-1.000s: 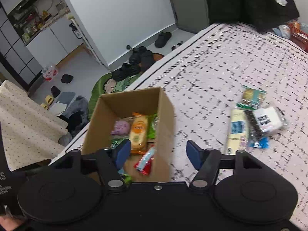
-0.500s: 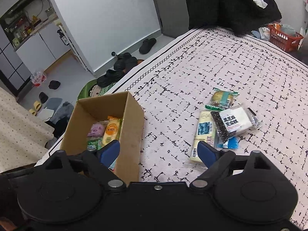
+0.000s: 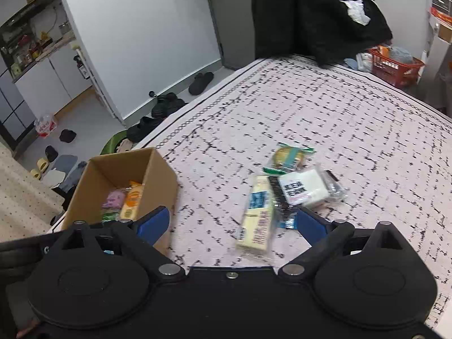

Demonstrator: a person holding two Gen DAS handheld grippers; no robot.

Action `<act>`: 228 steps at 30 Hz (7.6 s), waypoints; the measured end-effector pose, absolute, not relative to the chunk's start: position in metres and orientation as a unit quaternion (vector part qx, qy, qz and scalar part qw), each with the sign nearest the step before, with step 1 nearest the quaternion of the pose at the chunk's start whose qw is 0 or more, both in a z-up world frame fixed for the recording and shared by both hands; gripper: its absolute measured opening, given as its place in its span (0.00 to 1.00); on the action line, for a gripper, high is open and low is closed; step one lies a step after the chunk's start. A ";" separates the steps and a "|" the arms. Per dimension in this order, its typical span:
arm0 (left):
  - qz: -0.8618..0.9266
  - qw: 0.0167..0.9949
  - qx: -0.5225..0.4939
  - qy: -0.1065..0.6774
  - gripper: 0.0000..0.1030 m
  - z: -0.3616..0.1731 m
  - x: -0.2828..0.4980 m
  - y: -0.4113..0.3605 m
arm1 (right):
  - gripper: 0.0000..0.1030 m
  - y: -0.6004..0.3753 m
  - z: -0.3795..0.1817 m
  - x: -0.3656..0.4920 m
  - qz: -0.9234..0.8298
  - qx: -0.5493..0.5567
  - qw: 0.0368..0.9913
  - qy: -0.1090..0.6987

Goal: Organize snacks
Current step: 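Withdraw both tools from the box back toward the snack pile, then grasp the cream cake bar with the left tool while the right tool grasps the black-and-white packet, then carry the cream cake bar and black-and-white packet into the box and release, then withdraw both tools from the box toward the remaining snacks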

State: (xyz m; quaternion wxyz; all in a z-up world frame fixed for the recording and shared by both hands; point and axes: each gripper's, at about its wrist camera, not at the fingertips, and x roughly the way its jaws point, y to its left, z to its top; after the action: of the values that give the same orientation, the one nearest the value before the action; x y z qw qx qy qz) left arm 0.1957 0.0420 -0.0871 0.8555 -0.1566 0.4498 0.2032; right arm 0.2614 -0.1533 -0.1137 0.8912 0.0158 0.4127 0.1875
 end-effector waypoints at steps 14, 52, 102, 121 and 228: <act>0.166 0.869 -0.133 0.446 0.79 -0.083 0.201 -0.013 | 0.94 -0.211 -0.124 0.262 0.161 0.039 0.895 0.414; 0.105 0.856 -0.149 0.483 0.74 -0.141 0.256 -0.071 | 0.59 -0.269 -0.178 0.326 0.192 0.166 0.840 0.480; 0.104 0.835 -0.153 0.518 0.36 -0.182 0.302 -0.066 | 0.30 -0.251 -0.190 0.365 0.200 0.185 0.824 0.496; 0.109 0.865 -0.164 0.462 0.35 -0.118 0.258 -0.056 | 0.29 -0.232 -0.134 0.313 0.223 0.165 0.848 0.451; 0.191 0.861 -0.211 0.421 0.65 -0.093 0.167 0.081 | 0.83 -0.110 -0.108 0.246 0.213 0.087 0.863 0.450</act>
State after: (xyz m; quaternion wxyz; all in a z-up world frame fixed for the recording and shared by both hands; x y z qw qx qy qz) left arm 0.1666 0.0807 -0.0931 0.8611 -0.2106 0.4213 0.1913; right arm 0.2459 -0.1098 -0.1083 0.8628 0.0871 0.4500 0.2133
